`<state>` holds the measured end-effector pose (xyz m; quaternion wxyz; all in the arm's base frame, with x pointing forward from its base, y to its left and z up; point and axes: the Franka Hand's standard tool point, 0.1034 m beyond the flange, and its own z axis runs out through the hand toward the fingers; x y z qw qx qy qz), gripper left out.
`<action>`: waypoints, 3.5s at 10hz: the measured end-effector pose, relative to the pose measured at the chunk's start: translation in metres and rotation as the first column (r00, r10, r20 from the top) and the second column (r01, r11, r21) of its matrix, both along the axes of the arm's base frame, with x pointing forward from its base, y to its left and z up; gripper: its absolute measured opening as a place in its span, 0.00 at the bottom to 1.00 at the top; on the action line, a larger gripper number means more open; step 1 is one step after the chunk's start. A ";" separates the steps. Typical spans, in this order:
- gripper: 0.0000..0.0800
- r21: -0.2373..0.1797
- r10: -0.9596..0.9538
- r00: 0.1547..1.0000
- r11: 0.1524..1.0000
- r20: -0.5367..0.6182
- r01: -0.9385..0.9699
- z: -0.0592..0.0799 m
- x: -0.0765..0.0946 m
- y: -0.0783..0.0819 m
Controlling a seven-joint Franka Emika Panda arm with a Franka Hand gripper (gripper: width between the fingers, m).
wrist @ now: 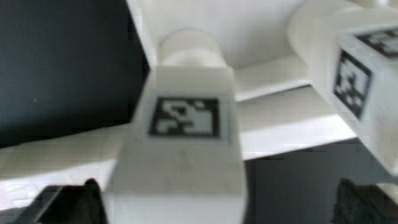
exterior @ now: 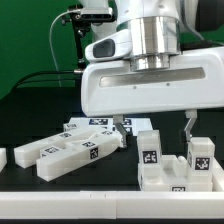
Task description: Assemble chair
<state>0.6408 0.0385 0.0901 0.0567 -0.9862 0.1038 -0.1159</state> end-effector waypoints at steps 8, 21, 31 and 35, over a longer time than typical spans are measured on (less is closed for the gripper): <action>0.38 0.073 -0.283 0.948 0.952 -0.146 0.296 -0.003 0.000 0.006; 0.79 0.148 -0.806 0.543 0.522 -0.234 0.840 -0.006 -0.003 0.003; 0.81 0.000 0.010 0.994 1.000 -0.112 -0.010 -0.004 -0.003 0.007; 0.36 0.022 -0.159 0.979 0.986 -0.129 0.163 -0.004 -0.003 0.005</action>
Offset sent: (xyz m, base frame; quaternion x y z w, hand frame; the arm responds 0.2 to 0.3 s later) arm 0.0000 0.0000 0.0000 0.0000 0.0000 0.0650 0.9979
